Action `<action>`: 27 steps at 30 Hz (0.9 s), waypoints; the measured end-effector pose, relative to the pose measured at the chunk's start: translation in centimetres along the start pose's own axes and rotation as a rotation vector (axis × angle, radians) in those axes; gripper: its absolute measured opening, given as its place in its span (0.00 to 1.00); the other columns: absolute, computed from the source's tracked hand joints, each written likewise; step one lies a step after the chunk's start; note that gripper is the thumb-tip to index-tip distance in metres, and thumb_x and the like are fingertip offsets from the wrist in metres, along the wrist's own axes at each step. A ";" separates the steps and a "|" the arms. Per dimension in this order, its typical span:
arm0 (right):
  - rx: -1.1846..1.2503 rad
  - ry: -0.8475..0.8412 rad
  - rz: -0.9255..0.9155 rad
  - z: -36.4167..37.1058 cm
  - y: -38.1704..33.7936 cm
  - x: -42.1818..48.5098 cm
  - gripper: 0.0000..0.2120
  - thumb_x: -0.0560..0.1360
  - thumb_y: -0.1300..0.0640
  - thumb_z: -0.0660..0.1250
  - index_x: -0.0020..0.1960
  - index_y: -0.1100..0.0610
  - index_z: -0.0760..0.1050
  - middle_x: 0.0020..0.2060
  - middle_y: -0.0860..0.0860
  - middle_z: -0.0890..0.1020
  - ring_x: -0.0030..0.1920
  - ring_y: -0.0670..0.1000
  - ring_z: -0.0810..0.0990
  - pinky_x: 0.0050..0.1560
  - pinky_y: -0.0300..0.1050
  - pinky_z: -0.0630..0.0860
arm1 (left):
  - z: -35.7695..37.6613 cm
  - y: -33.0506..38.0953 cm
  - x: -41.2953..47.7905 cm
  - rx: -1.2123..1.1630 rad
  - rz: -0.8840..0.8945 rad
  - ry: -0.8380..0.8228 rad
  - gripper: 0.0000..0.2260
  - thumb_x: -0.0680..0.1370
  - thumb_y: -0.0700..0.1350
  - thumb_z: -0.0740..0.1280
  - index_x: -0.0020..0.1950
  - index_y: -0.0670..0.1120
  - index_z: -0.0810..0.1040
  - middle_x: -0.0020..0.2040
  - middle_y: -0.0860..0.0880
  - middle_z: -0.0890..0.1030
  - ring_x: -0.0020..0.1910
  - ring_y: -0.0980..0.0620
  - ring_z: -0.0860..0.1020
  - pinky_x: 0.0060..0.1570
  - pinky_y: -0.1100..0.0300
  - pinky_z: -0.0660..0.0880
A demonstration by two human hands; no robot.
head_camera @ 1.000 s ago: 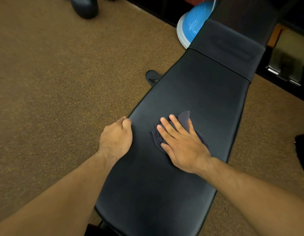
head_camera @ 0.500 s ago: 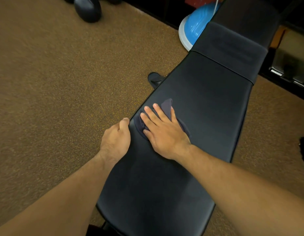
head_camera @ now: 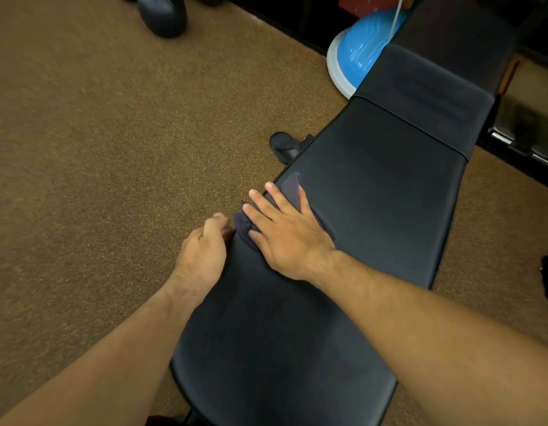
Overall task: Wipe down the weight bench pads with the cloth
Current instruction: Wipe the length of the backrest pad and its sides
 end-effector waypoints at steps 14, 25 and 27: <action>0.004 0.030 -0.063 0.9 -1.5 -1.6 0.26 0.82 0.44 0.45 0.76 0.52 0.62 0.77 0.49 0.61 0.78 0.55 0.50 0.72 0.63 0.42 | -6.6 -0.2 0.2 -0.040 0.122 0.232 0.24 0.77 0.56 0.54 0.64 0.48 0.79 0.60 0.54 0.81 0.63 0.56 0.76 0.70 0.52 0.66; -0.144 -0.342 -0.042 0.4 -4.9 6.9 0.19 0.78 0.44 0.50 0.41 0.53 0.73 0.43 0.53 0.79 0.47 0.57 0.74 0.58 0.59 0.68 | -11.2 -1.5 1.1 -0.026 0.128 0.258 0.25 0.74 0.59 0.51 0.63 0.52 0.79 0.61 0.56 0.80 0.64 0.56 0.75 0.69 0.50 0.67; -0.148 -0.393 -0.060 0.8 -6.3 7.0 0.17 0.77 0.45 0.51 0.43 0.54 0.73 0.43 0.54 0.77 0.44 0.57 0.73 0.56 0.58 0.70 | -11.8 -1.1 1.0 -0.012 0.148 0.266 0.24 0.75 0.58 0.51 0.61 0.51 0.80 0.60 0.55 0.81 0.63 0.55 0.75 0.69 0.50 0.67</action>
Point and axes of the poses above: each hand's wrist, its own x-axis towards the middle knuckle, its own z-axis out of the palm, y = z × x, the point moved 10 cm from there along x, towards the middle knuckle
